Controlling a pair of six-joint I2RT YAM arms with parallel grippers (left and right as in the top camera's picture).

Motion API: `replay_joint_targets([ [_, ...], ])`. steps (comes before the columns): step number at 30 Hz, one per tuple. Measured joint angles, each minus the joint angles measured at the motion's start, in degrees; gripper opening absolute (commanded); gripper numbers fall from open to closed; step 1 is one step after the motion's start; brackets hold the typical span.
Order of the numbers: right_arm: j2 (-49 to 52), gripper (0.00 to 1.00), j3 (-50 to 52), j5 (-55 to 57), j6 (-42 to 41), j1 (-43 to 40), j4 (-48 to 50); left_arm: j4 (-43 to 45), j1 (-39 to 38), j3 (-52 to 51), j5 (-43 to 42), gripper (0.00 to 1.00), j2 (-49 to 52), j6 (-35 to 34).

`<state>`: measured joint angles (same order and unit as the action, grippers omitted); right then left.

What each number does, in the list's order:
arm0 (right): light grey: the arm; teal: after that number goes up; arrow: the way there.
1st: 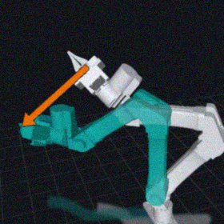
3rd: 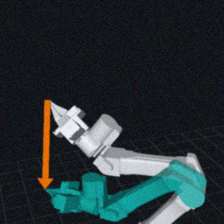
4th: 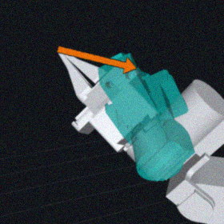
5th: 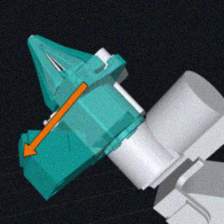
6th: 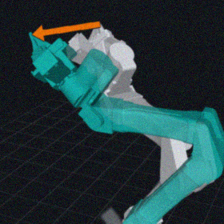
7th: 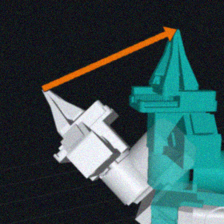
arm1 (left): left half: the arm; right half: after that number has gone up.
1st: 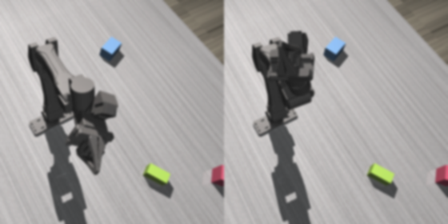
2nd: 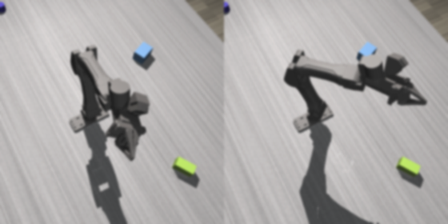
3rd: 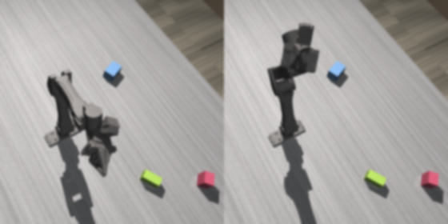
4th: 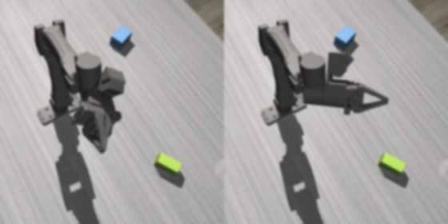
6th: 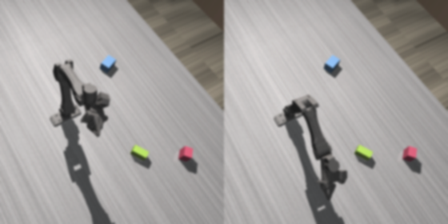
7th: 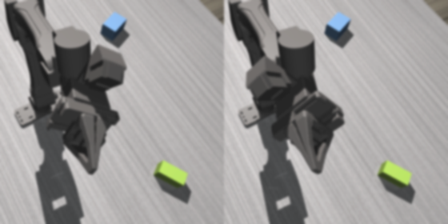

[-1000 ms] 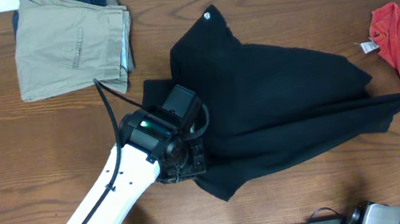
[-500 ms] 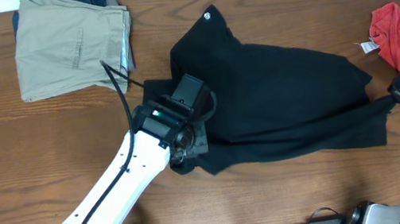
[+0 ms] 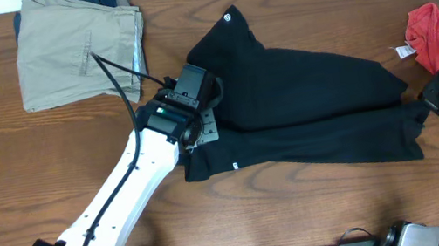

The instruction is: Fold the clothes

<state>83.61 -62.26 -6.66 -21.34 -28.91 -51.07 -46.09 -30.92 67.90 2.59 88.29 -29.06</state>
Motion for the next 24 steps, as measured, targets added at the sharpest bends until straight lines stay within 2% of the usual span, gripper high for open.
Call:
replay_joint_targets([
  [13, 0.0, 0.01, 2.75, 0.26, -0.17, 0.35, 5.4, 7.43, 1.14, 0.0, 3.74, 0.07, 5.27, 1.03],
  [14, 0.0, 0.05, 3.45, 0.26, -0.17, 0.5, 5.86, 7.58, 1.64, 0.0, 3.87, 0.07, 5.31, 1.03],
  [15, 0.0, 0.1, 4.39, 0.46, -0.37, 0.57, 6.47, 7.63, 2.1, 0.0, 3.98, 0.14, 5.31, 1.03],
  [16, 0.0, 0.22, 5.03, 0.48, -0.52, 0.61, 6.97, 7.67, 2.6, 0.0, 4.11, 0.24, 5.31, 1.03],
  [17, 0.0, 0.35, 5.77, 0.52, -0.7, 0.68, 7.63, 7.69, 3.13, 0.0, 4.28, 0.44, 5.31, 1.29],
  [18, 0.0, 0.48, 6.38, 0.76, -0.94, 0.81, 8.15, 7.76, 3.67, 0.0, 4.42, 0.58, 5.31, 1.64],
  [19, 0.0, 0.56, 6.86, 0.92, -0.92, 0.94, 8.52, 7.8, 4.09, 0.0, 4.55, 0.63, 5.31, 1.7],
  [24, 0.0, 0.8, 7.17, 0.96, -0.81, 1.09, 7.56, 6.62, 6.64, 0.0, 4.92, 0.63, 5.31, 2.86],
])
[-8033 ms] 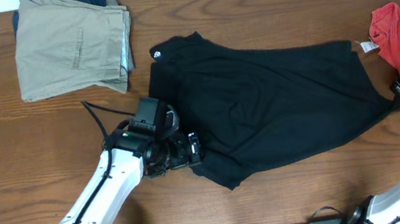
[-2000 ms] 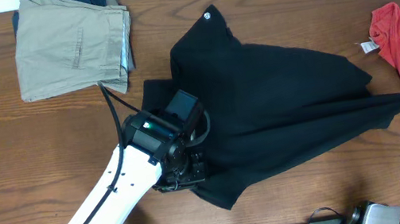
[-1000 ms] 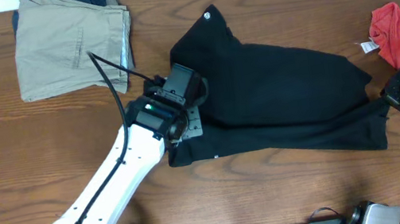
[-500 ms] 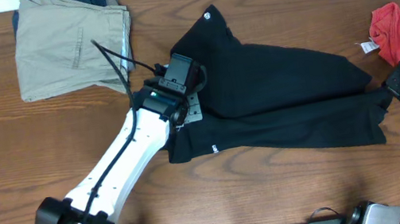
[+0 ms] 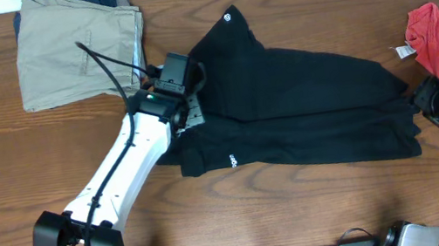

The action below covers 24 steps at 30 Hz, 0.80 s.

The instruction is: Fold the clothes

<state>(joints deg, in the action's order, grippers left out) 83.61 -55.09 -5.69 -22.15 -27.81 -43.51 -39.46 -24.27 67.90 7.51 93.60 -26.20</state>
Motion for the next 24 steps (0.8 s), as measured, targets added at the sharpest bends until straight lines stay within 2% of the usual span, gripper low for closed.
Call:
replay_joint_targets([
  [3, 0.0, 0.95, -0.85, -0.28, 0.42, 0.0, -3.96, -3.72, 1.62, 0.02, -0.02, 0.63, -0.04, 0.76],
  [5, 0.0, 0.98, -2.14, -0.72, 1.11, 0.0, -6.71, -5.97, 2.8, 0.04, -0.31, 0.63, -0.33, 0.94],
  [7, 0.0, 0.97, -3.52, -1.84, 1.81, 0.0, -8.63, -7.82, 4.09, 0.07, -2.73, 0.63, -0.81, 1.46],
  [8, 0.0, 0.92, -4.02, -2.89, 2.23, 0.0, -9.4, -8.57, 4.66, 0.07, -4.55, 0.6, -1.05, 1.97],
  [11, 0.0, 0.65, -3.98, -5.29, 3.5, 0.35, -10.4, -9.01, 5.6, 0.07, -11.21, 0.54, -1.09, 3.72],
  [14, -0.02, 0.46, -3.19, -6.45, 3.96, 2.05, -9.66, -9.2, 4.94, 0.04, -16.74, 0.49, -0.59, 4.98],
  [21, 0.0, 0.2, 3.87, -7.96, 2.27, 7.32, -3.37, -9.18, 3.67, -0.22, -21.9, 0.33, 6.51, 6.14],
  [24, 0.0, 0.12, 7.02, -8.11, 0.87, 8.68, -0.7, -9.11, 4.24, -0.72, -22.6, 0.29, 9.7, 6.36],
])
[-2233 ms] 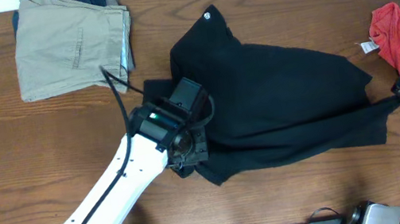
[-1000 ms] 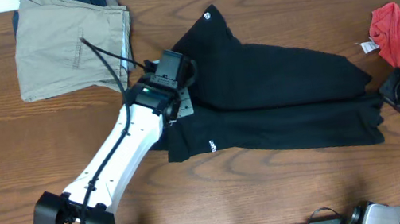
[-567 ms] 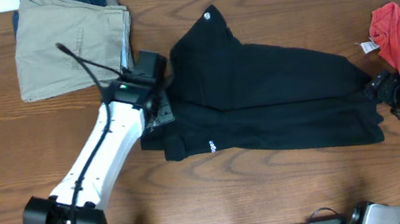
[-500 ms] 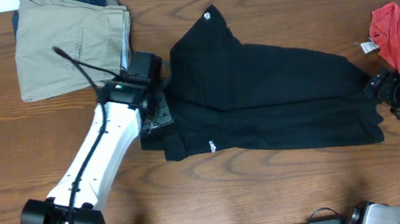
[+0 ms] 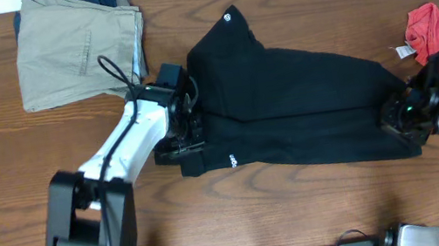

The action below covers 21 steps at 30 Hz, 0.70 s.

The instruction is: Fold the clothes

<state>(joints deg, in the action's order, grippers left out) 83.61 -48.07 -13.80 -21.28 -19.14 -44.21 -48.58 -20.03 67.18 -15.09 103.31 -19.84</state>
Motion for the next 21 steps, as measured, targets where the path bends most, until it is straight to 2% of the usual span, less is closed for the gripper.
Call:
replay_joint_targets([
  [2, 0.0, 0.11, 2.05, -0.11, -0.83, 0.35, 1.9, 0.24, 0.72, -0.13, -0.07, 0.24, 1.81, 0.13],
  [8, 0.0, 0.09, 5.79, 1.42, -2.84, 0.72, 4.96, 1.03, 4.63, -0.15, -1.09, 0.19, 5.38, 0.37],
  [10, 0.0, 0.11, 6.51, 2.97, -4.02, 0.72, 5.14, 0.85, 6.1, -0.15, -2.1, 0.07, 6.01, 0.31],
  [15, 0.0, 0.13, 7.08, 5.75, -5.51, 0.72, 5.73, -1.14, 9.51, -0.13, -2.75, 0.06, 6.34, -0.44],
  [21, 0.0, 0.11, 7.08, 6.64, -5.92, 0.72, 7.1, -6.49, 14.71, -0.15, 0.94, 0.06, 6.43, -4.57],
])
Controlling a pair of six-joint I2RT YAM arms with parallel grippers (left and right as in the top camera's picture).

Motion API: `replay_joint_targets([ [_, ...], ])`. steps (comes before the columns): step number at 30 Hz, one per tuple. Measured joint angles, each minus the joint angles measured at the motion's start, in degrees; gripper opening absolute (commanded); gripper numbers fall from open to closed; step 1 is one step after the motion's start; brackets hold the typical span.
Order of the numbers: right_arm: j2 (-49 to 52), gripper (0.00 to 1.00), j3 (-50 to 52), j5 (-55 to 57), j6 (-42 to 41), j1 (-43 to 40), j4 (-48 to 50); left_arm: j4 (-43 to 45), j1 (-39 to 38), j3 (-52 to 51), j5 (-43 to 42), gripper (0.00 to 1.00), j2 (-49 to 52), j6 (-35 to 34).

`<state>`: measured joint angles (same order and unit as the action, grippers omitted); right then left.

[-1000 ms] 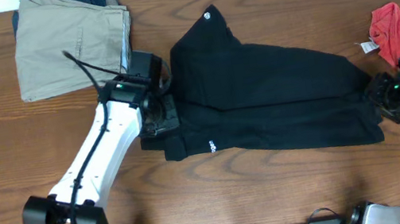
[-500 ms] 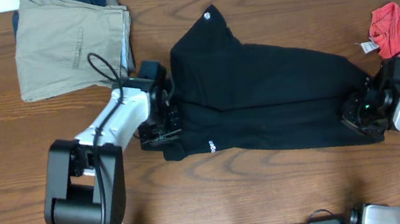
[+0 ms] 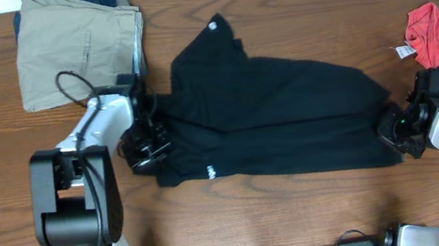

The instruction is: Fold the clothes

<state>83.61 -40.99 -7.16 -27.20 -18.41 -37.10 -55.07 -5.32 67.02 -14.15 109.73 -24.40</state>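
The black garment (image 3: 280, 113) lies spread across the middle of the table, lengthwise from left to right, with a small white logo near its lower left edge. My left gripper (image 3: 145, 145) sits low at the garment's left end, apparently shut on the cloth there. My right gripper (image 3: 391, 126) rests at the garment's right end, against the hem; its fingers are dark against the black cloth and cannot be made out.
A folded khaki garment (image 3: 76, 53) lies at the back left on top of a dark one. A red garment with a white tag runs down the right edge. The table's (image 3: 305, 215) front strip is bare wood.
The black garment has shifted left and slightly toward the front, along with my left gripper at its left end. My right gripper has stayed near the right hem, which has drawn in leftward.
My left gripper stood over the garment's left part while the right waited off its right end. Then the left was further left at the edge, and the right came onto the right hem. Now the whole garment sits further left.
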Motion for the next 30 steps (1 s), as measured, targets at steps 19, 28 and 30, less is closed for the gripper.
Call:
replay_joint_targets([
  [19, 0.0, 0.01, -0.09, -7.08, 4.17, 1.18, -2.12, -4.31, 2.54, -0.31, 4.33, 0.06, -14.93, -4.09],
  [28, 0.0, 0.09, -0.09, -5.84, 5.09, 7.87, -4.55, -2.23, 1.68, -2.19, 4.52, 0.07, -14.91, -4.09],
  [30, 0.0, 0.09, -0.04, -4.94, 4.42, 8.31, -4.59, -2.14, 1.68, -2.36, 4.66, 0.07, -14.91, -4.09],
])
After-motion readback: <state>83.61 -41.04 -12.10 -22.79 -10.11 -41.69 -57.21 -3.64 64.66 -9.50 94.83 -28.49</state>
